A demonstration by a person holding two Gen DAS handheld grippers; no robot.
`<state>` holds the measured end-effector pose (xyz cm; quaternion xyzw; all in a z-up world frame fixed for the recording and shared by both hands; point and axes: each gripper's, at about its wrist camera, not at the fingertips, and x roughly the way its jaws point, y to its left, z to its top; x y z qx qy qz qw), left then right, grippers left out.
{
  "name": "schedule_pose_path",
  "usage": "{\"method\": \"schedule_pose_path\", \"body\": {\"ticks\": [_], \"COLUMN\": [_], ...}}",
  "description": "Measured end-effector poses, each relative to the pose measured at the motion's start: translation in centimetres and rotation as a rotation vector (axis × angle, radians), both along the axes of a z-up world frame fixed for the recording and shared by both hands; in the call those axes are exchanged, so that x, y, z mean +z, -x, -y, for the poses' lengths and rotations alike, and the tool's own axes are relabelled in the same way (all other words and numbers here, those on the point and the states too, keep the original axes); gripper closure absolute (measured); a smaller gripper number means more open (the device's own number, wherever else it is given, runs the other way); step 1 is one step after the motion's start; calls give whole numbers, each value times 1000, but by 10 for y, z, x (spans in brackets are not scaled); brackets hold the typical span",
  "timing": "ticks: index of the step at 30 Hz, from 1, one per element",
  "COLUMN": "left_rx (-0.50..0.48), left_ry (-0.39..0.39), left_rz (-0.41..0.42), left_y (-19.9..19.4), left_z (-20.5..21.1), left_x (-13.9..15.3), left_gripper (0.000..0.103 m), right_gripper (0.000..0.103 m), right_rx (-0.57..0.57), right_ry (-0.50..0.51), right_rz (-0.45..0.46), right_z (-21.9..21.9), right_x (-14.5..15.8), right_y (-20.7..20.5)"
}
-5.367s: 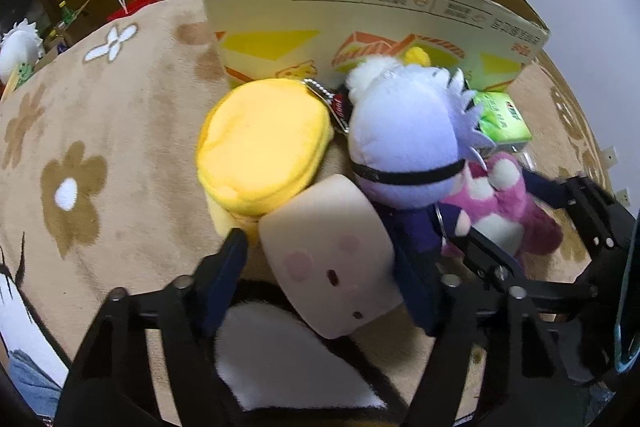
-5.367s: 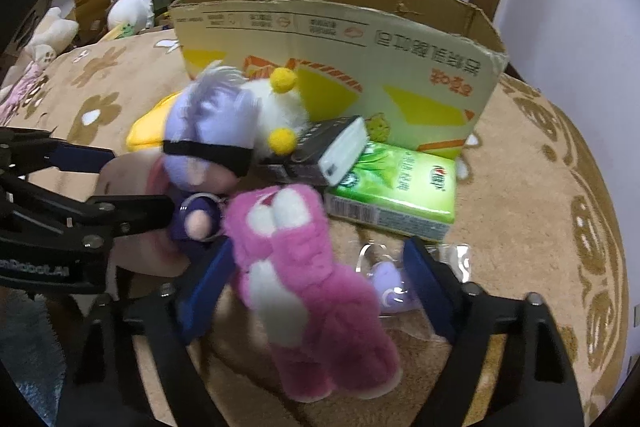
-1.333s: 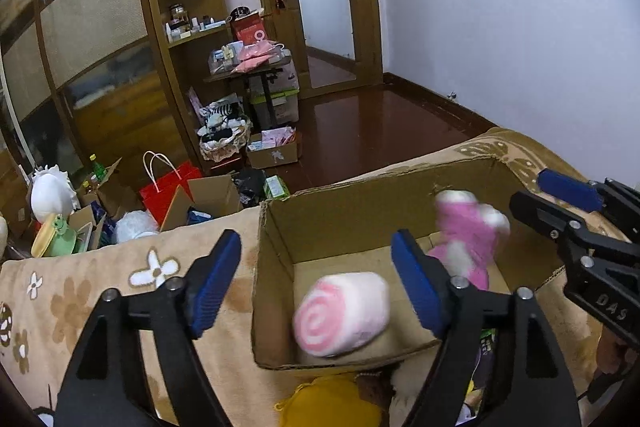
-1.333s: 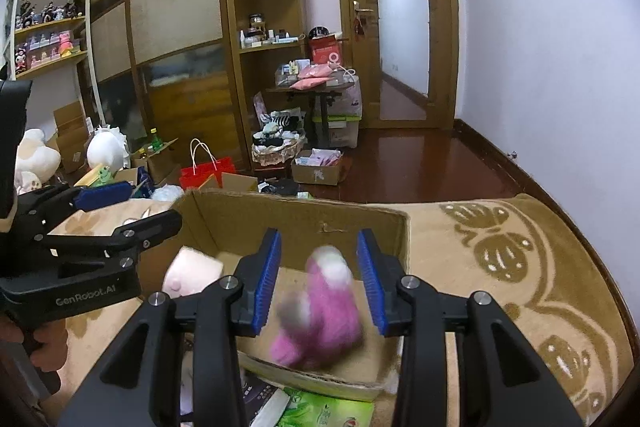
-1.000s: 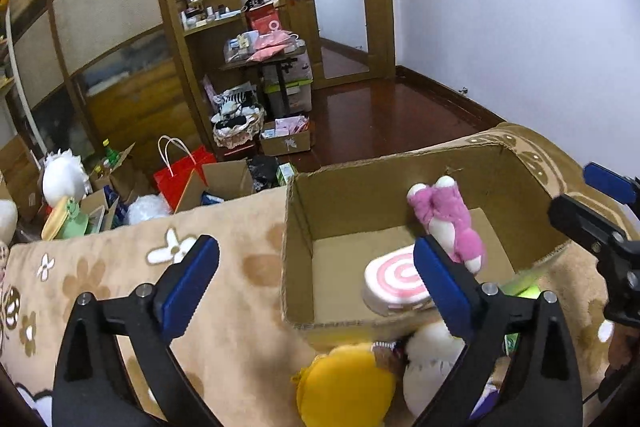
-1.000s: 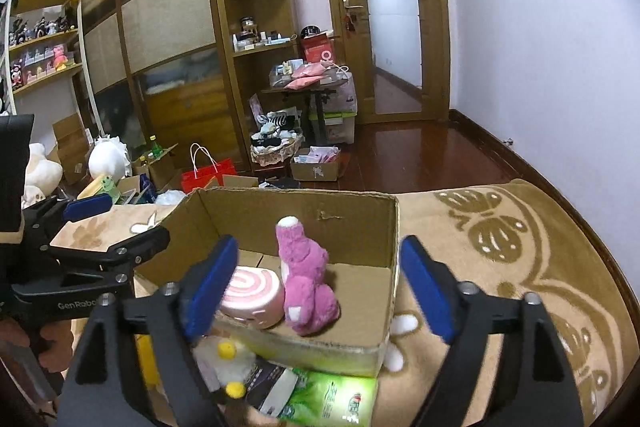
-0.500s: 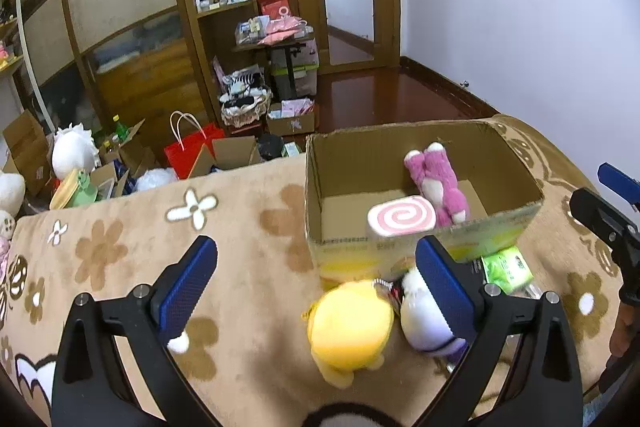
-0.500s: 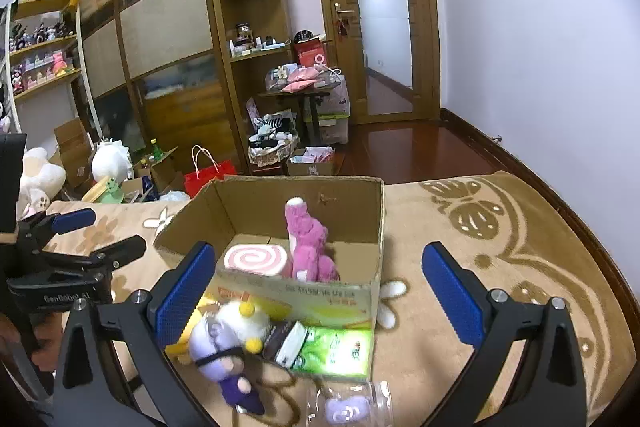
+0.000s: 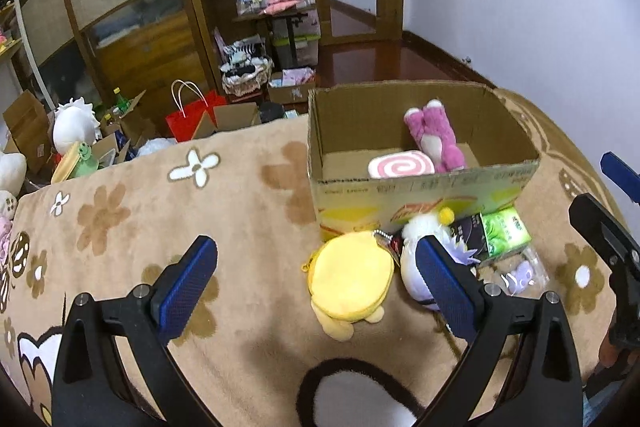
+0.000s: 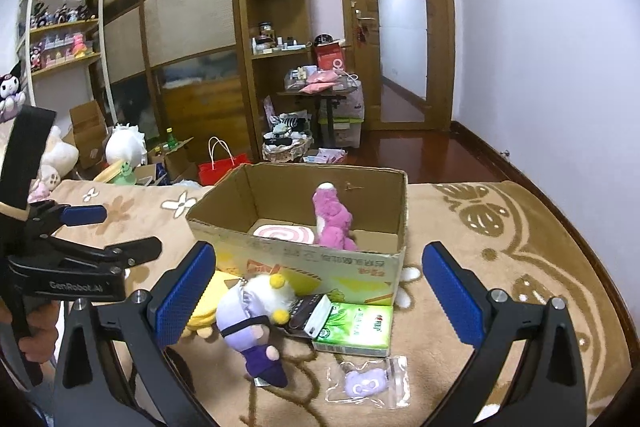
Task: Organize soft objects
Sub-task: 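Withdraw both tools and reach toward the yellow plush and blindfolded doll, then grasp the yellow plush with the left tool while the right tool grasps the blindfolded doll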
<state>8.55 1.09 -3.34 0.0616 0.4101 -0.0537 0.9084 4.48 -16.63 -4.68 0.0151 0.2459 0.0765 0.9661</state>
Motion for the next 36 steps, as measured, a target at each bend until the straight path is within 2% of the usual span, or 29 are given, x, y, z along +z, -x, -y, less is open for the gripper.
{"method": "schedule_pose_path", "body": {"ticks": [8,14,29,36], "left_rx": [-20,0,-29,-43], "left_ry": [12,48,6,34], "left_rz": [-60,-142,-294,-366], "left_y": [-12,-29,-54,-68], "left_z": [0,-8,-2,-2], "left_x": [-16,-38,-73,-89], "left_gripper": [4,4,4,4], "right_gripper": [0,0,0,0], "right_rx": [20,43,71,71], "right_ry": [19,39,45,40], "right_rz": [-49,-94,-199,-248], "right_z": [-12,-23,-32,-30], "right_x": [-20,-39,-73,-87], "right_y": [-6,-13,-32,-40]}}
